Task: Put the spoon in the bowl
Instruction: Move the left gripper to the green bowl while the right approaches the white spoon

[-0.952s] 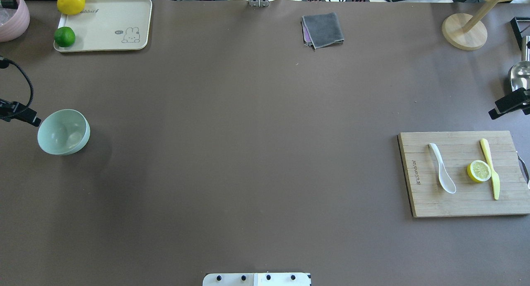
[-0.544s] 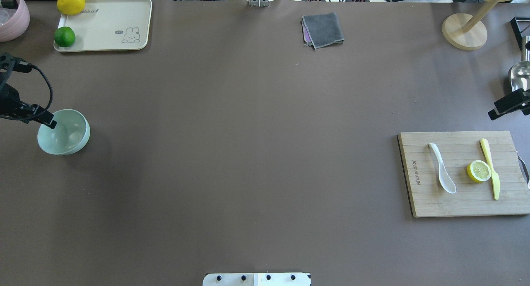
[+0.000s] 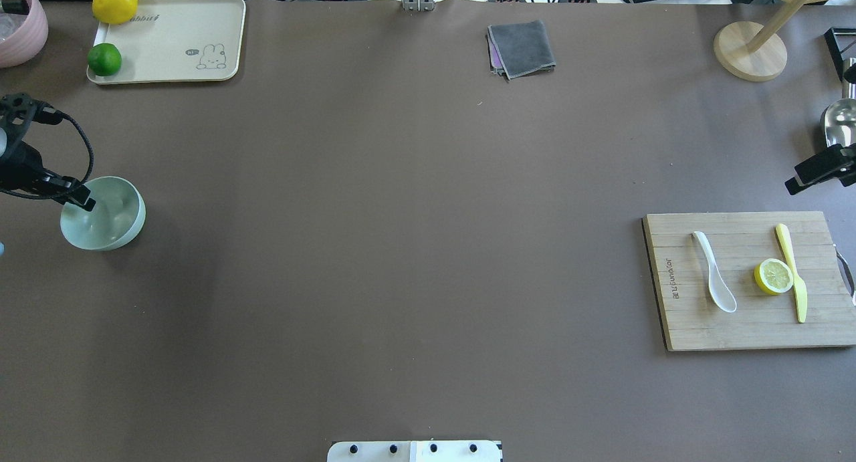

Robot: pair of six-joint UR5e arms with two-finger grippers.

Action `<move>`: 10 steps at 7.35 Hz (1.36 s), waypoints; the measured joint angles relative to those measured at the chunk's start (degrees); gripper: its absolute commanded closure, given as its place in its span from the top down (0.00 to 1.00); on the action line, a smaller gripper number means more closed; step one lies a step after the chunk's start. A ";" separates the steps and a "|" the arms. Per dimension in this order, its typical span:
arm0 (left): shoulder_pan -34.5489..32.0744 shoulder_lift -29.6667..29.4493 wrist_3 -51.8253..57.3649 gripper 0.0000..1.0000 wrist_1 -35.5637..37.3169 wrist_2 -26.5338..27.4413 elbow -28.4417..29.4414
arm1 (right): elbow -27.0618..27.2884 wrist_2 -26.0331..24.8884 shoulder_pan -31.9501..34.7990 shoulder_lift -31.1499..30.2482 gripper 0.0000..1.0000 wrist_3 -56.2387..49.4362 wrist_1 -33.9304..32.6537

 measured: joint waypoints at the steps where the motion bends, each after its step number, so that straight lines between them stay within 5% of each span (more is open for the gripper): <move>1: 0.04 0.10 0.04 0.00 -0.02 0.04 -0.07 | 0.01 -0.02 -0.34 0.03 1.00 0.02 0.00; 6: 1.81 -2.29 -10.82 0.00 3.41 0.28 -8.80 | -0.05 -2.77 -7.37 1.73 0.97 8.03 0.02; 10: 15.83 -15.49 -34.68 0.00 12.00 10.10 -14.29 | -3.15 -7.03 -16.29 2.32 0.94 18.36 6.65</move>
